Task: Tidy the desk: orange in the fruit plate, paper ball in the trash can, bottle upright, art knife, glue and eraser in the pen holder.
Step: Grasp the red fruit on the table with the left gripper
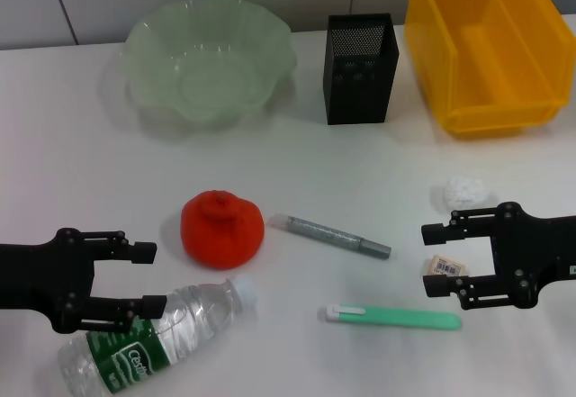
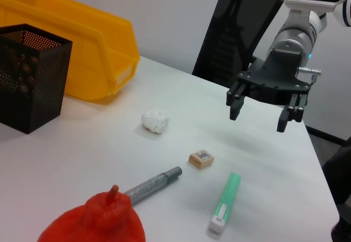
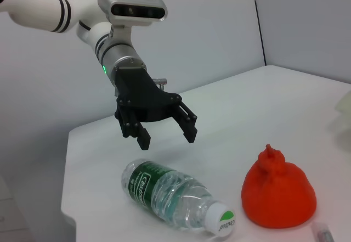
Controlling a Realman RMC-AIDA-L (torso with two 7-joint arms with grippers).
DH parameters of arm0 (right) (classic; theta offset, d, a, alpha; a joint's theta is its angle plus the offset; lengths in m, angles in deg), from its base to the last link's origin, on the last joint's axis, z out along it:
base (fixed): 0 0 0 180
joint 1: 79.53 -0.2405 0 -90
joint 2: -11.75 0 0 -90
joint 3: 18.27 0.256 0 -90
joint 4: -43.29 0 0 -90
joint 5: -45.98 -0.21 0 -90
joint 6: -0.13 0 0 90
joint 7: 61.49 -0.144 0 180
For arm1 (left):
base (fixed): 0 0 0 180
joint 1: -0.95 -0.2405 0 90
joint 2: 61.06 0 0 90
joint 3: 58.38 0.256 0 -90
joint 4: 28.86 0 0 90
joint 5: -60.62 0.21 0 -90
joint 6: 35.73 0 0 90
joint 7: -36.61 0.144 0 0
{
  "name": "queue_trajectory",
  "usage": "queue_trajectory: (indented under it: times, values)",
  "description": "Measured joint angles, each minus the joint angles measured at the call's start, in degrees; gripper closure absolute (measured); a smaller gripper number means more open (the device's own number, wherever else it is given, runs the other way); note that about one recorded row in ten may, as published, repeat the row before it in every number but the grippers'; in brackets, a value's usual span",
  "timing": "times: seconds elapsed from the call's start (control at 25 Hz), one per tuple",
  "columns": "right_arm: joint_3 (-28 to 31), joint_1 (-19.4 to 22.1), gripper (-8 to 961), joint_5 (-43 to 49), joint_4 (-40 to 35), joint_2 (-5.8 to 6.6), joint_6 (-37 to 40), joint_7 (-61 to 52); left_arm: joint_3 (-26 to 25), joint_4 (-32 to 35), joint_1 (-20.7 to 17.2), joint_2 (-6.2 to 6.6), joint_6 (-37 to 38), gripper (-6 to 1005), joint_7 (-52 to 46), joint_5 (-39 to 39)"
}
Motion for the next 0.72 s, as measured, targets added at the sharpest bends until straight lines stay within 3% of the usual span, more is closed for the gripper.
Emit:
queue_trajectory:
  times: [0.72]
  values:
    - [0.00,-0.05,291,0.08,0.03,-0.06,-0.20,0.00,0.59,0.45,0.01,-0.28,-0.11,229,-0.89,-0.03]
